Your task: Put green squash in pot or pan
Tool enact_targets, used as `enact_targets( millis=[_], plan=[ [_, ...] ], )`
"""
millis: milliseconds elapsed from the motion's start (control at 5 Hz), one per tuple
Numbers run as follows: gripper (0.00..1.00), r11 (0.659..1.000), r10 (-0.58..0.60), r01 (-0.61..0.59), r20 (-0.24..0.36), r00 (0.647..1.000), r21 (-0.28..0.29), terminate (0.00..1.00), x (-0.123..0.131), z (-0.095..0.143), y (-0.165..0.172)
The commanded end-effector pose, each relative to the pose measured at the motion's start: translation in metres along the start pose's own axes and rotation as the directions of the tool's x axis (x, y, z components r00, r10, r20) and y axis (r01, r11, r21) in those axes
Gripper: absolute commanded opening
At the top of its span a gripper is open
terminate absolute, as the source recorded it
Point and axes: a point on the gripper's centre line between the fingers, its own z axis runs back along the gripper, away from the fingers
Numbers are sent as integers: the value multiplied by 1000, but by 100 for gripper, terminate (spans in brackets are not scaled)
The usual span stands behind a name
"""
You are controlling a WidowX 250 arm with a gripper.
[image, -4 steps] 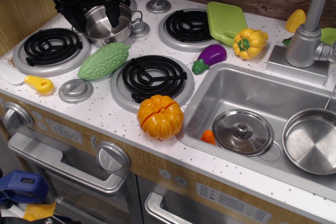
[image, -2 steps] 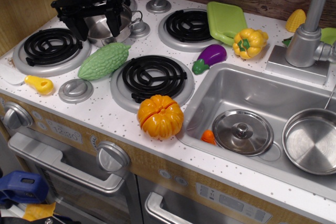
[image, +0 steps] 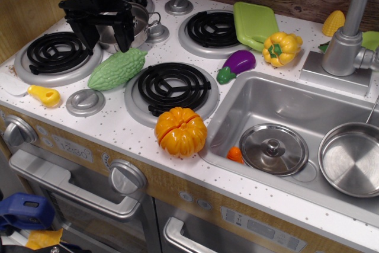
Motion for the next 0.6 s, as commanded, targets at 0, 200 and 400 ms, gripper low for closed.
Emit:
enact_targets(
  millis=[0, 200, 400],
  plan=[
    [100, 993, -117, 116, 19, 993, 28, 0, -2, 3, -3],
    [100, 987, -159, 158, 23, 987, 23, 0, -6, -8, -2],
    [100, 983, -179, 178, 29, 983, 53, 0, -11, -23, 1]
  ],
)
